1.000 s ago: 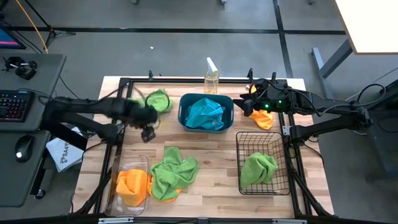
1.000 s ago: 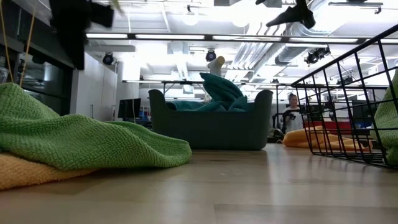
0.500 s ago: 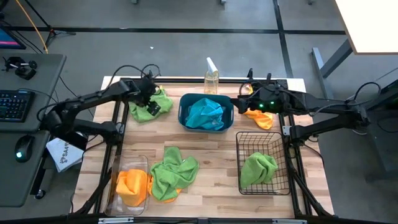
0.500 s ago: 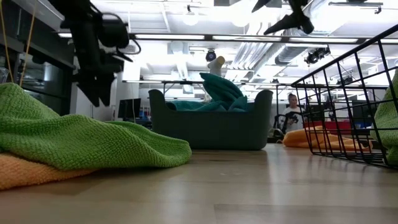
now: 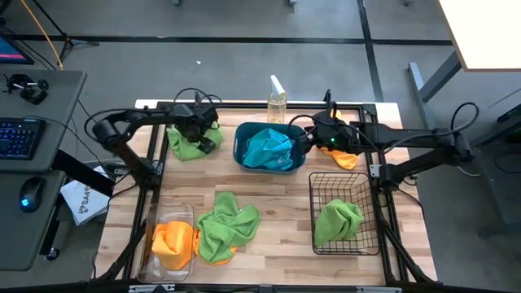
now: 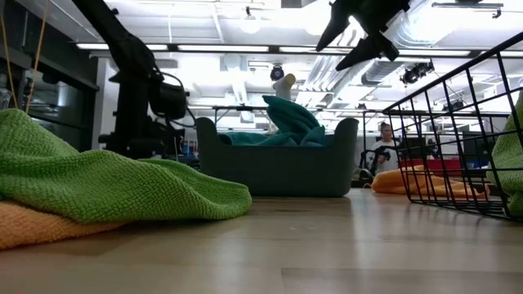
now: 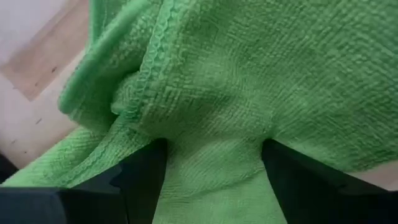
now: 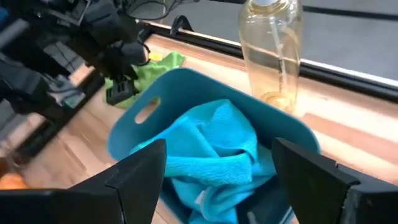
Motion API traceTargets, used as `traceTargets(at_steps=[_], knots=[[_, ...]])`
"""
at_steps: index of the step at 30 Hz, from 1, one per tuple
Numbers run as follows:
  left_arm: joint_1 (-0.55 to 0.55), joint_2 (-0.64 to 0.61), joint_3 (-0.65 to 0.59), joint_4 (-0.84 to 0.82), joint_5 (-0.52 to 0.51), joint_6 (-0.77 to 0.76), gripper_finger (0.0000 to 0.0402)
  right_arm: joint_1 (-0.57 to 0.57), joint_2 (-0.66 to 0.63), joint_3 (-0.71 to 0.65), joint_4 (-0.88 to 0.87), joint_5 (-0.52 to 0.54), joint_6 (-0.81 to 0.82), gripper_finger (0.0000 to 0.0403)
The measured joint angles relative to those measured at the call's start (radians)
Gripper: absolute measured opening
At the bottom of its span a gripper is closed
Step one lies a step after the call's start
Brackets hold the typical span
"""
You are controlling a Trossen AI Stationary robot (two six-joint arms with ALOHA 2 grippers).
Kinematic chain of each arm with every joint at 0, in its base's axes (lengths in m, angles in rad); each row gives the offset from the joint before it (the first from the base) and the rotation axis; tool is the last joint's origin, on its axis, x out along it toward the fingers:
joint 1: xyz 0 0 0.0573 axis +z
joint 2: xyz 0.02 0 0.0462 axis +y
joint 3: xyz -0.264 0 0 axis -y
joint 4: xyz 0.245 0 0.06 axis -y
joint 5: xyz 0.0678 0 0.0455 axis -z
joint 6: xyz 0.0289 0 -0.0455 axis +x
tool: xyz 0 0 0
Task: Sort microfiber towel by color & place in baskets
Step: Put the top green towel into the black wire basket
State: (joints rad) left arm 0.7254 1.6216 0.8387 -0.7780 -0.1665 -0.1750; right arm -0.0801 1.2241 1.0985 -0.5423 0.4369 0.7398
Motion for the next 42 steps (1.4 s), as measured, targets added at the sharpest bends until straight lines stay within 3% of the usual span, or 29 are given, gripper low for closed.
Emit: traceTargets(at_steps=[4,8,10,14,18,23,27,34,42], knots=[[-0.011,0.046,0.003,-0.011,0.043,-0.049,0.0213,0.007,0.013,0.0,0.0,0.0,-0.066,0.0288],[-0.037,0.044,0.001,-0.004,0.099,-0.091,0.0056,0.017,0.016,0.0,0.001,0.01,-0.115,0.0288],[-0.046,0.027,0.001,-0.012,0.122,-0.102,0.0021,0.026,0.016,0.0,0.006,0.019,-0.138,0.0288],[-0.054,-0.061,0.022,-0.065,0.136,-0.058,0.0006,0.054,0.013,0.0,0.01,0.015,-0.174,0.0288],[-0.063,-0.257,0.086,-0.078,0.159,-0.015,0.0004,0.091,0.014,0.0,0.062,-0.005,-0.199,0.0288],[-0.139,-0.511,0.194,-0.104,0.194,-0.003,0.0002,0.128,0.042,0.0,0.309,-0.09,-0.224,0.0288],[-0.258,-0.604,0.285,-0.115,0.195,0.037,0.0001,0.14,0.109,0.0,0.57,-0.18,-0.303,0.0288],[-0.476,-0.531,0.384,-0.113,0.153,0.117,0.0001,0.14,0.257,0.0,0.806,-0.204,-0.585,0.0288],[-0.626,-0.307,0.43,-0.062,0.084,0.266,0.0,0.142,0.288,0.0,0.76,-0.203,-0.659,0.0288]])
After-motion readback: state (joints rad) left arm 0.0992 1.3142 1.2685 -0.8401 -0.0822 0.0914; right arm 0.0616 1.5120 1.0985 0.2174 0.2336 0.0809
